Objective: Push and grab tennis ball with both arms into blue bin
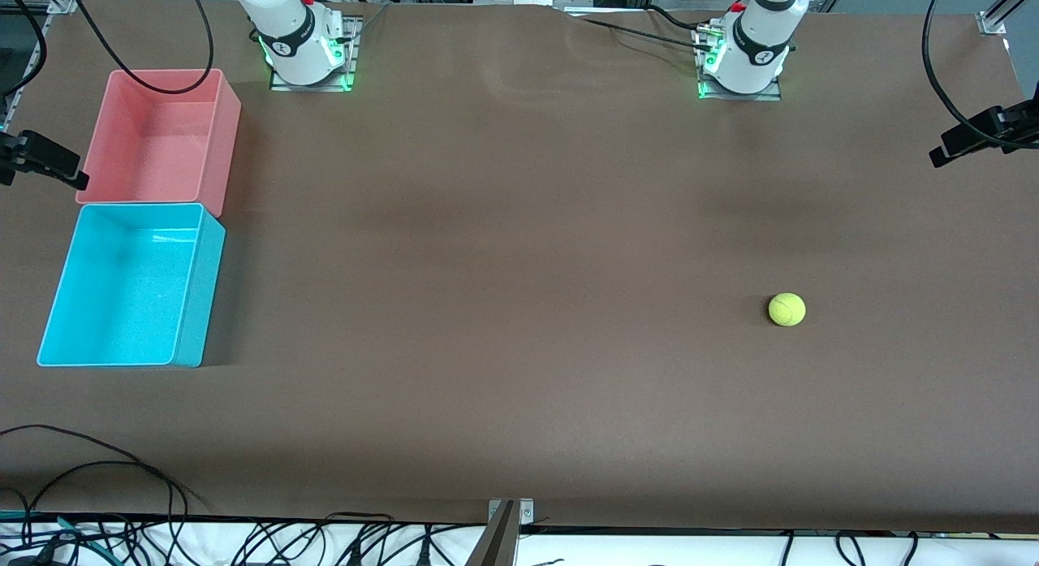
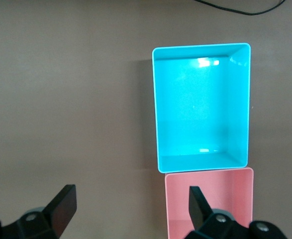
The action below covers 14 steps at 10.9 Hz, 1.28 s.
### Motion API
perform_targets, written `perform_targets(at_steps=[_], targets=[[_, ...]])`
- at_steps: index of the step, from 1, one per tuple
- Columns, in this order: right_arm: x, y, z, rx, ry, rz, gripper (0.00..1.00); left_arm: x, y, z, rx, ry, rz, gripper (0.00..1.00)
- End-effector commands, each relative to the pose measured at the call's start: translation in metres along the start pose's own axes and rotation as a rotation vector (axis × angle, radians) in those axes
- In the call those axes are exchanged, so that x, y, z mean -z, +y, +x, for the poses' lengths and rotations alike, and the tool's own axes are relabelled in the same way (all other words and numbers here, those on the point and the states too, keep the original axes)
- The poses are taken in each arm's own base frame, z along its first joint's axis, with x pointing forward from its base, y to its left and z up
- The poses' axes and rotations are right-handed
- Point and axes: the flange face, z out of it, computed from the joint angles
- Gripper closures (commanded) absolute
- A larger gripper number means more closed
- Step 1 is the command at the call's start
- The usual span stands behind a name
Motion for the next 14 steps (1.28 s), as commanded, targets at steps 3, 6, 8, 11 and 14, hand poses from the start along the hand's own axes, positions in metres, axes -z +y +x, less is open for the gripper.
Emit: perform_targets(at_steps=[3, 6, 8, 11, 14], targets=[[0.0043, 0.0012, -0.0005, 0.000, -0.004, 0.019, 0.00, 0.0013, -0.0049, -0.0033, 0.004, 0.015, 0.028, 0.00], [0.0036, 0.0012, 0.0001, 0.000, -0.004, 0.019, 0.00, 0.0013, -0.0049, -0.0033, 0.006, 0.015, 0.028, 0.00], [0.0043, 0.0012, -0.0005, 0.000, -0.004, 0.019, 0.00, 0.0013, -0.0049, -0.0033, 0.004, 0.015, 0.028, 0.00], [0.0036, 0.0012, 0.0001, -0.001, -0.004, 0.019, 0.00, 0.0014, -0.0050, -0.0031, 0.008, 0.017, 0.029, 0.00], [0.0036, 0.0012, 0.0001, -0.001, -0.004, 0.019, 0.00, 0.0026, -0.0129, -0.0018, 0.024, 0.020, 0.026, 0.00]])
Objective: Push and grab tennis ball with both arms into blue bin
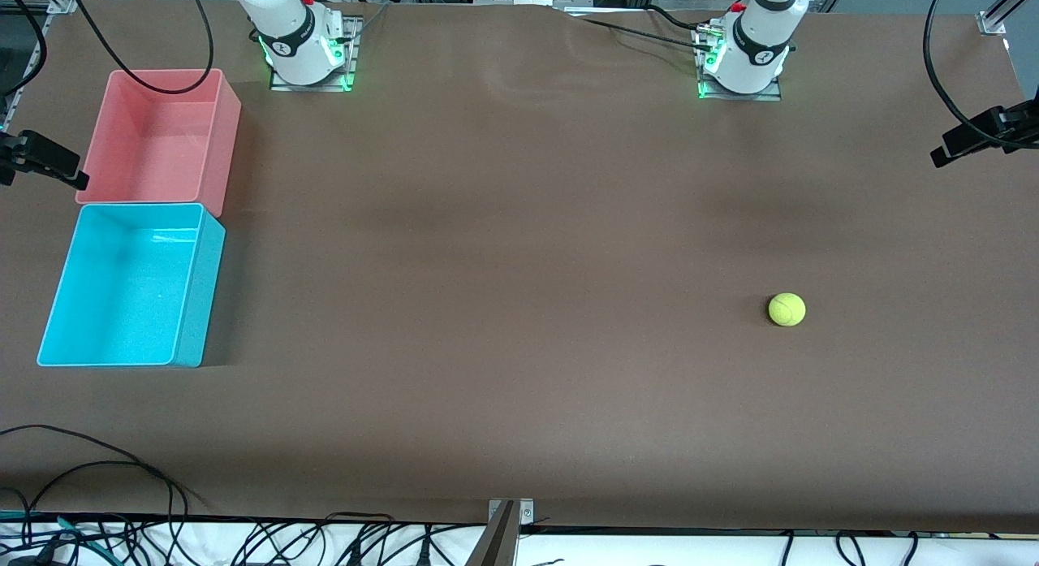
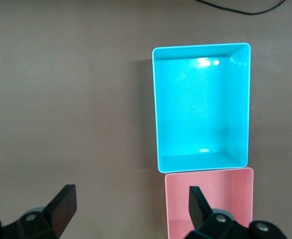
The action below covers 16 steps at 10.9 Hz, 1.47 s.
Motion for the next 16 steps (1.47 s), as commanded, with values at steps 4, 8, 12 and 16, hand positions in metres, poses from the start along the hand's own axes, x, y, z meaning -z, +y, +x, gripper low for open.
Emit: perform_targets(at_steps=[4, 8, 12, 16], targets=[[0.004, 0.001, 0.000, -0.003, -0.004, 0.019, 0.00, -0.003, -0.016, 0.002, 0.027, 0.015, 0.025, 0.00], [0.002, 0.001, 0.001, -0.003, -0.007, 0.019, 0.00, -0.040, -0.028, 0.014, 0.048, 0.040, 0.018, 0.00], [-0.002, 0.001, 0.002, -0.002, -0.016, 0.020, 0.00, -0.098, -0.050, 0.031, 0.088, 0.090, 0.012, 0.00], [-0.001, -0.001, 0.002, 0.001, -0.013, 0.021, 0.00, -0.142, -0.055, 0.032, 0.090, 0.080, 0.012, 0.00]])
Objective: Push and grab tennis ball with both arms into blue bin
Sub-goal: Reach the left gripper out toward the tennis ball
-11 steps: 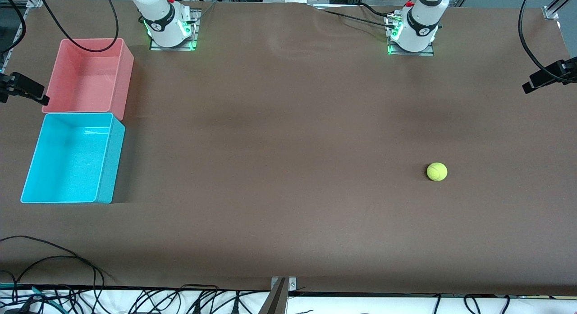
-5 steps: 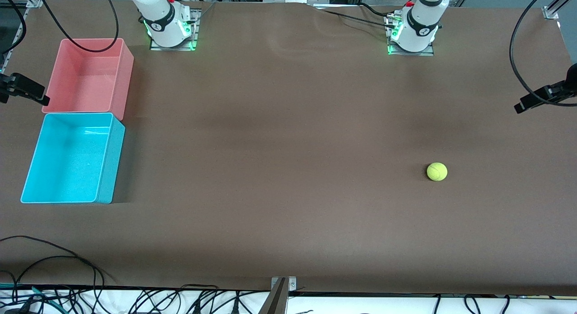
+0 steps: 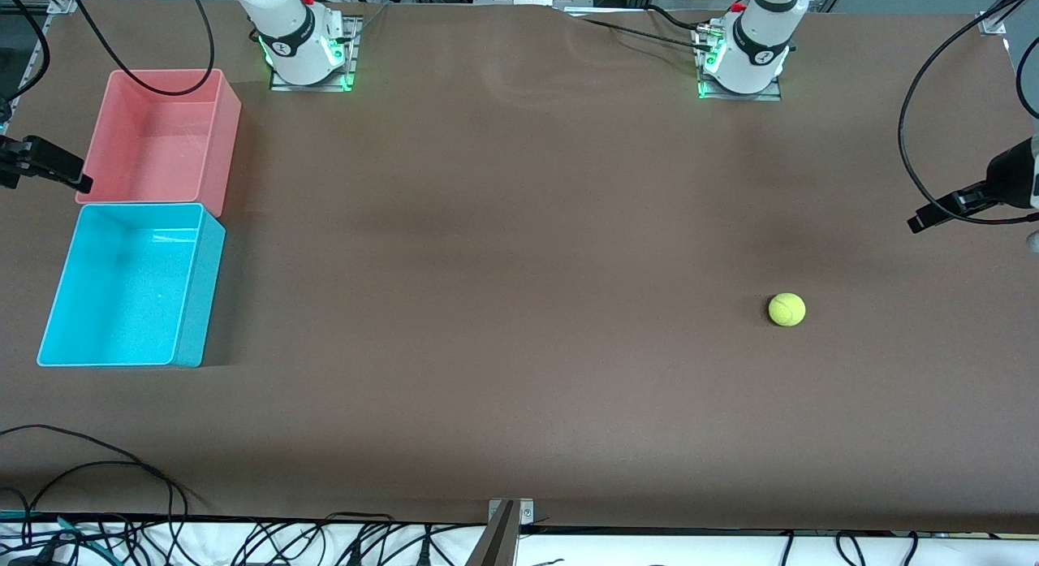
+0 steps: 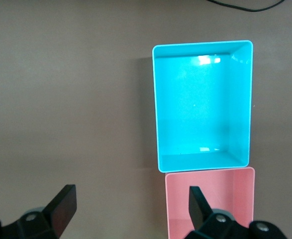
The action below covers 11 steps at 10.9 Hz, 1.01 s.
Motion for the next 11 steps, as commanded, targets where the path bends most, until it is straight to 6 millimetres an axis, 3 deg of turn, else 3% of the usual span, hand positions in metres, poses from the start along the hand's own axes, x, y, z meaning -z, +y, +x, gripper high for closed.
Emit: perform_targets(at_steps=[1, 4, 7, 11], targets=[[0.005, -0.001, -0.001, 0.001, -0.002, 0.020, 0.00, -0.024, -0.006, -0.009, -0.013, 0.043, 0.023, 0.00], [0.005, -0.003, -0.001, 0.002, -0.002, 0.020, 0.00, -0.060, -0.008, -0.009, -0.008, 0.067, 0.017, 0.00], [0.004, -0.003, 0.000, 0.002, -0.002, 0.020, 0.00, -0.110, -0.011, -0.012, -0.008, 0.119, 0.009, 0.00], [0.004, -0.004, 0.000, 0.004, -0.003, 0.020, 0.00, -0.153, -0.014, -0.008, -0.005, 0.122, 0.007, 0.00]])
